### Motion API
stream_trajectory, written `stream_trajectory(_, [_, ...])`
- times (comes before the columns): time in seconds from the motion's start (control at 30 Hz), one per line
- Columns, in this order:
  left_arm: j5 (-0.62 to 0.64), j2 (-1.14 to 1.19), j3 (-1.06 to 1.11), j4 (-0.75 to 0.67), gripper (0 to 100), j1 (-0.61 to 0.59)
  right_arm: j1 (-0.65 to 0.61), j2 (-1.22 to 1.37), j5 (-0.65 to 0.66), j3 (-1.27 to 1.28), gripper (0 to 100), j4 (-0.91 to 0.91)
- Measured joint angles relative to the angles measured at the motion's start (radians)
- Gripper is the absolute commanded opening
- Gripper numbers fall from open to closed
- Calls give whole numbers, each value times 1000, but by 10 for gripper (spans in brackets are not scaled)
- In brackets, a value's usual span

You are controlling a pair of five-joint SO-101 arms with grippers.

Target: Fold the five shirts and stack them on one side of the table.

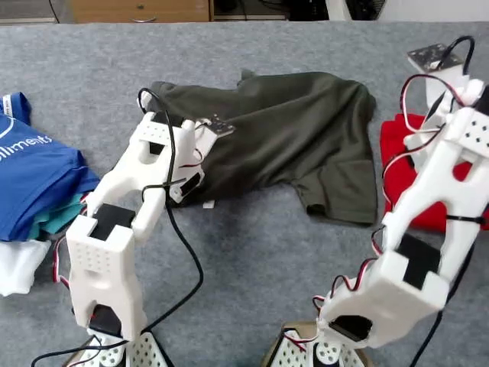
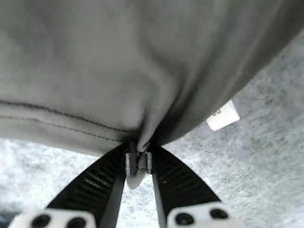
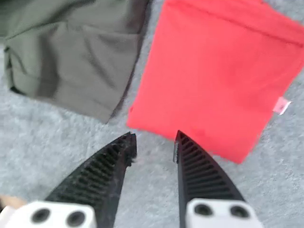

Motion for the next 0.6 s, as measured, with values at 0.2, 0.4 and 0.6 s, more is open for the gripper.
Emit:
stream_trajectory(0.2, [23,-137,-25,106,17,-21,0,-126,0,215,145,0])
stream_trajectory(0.4, [35,-215,6,169,18,-87,-11,-198,0,396,147,0])
stream_trajectory(0.6, [66,-215,68,169,18,-196,-103,-203,-46,568,151,-15])
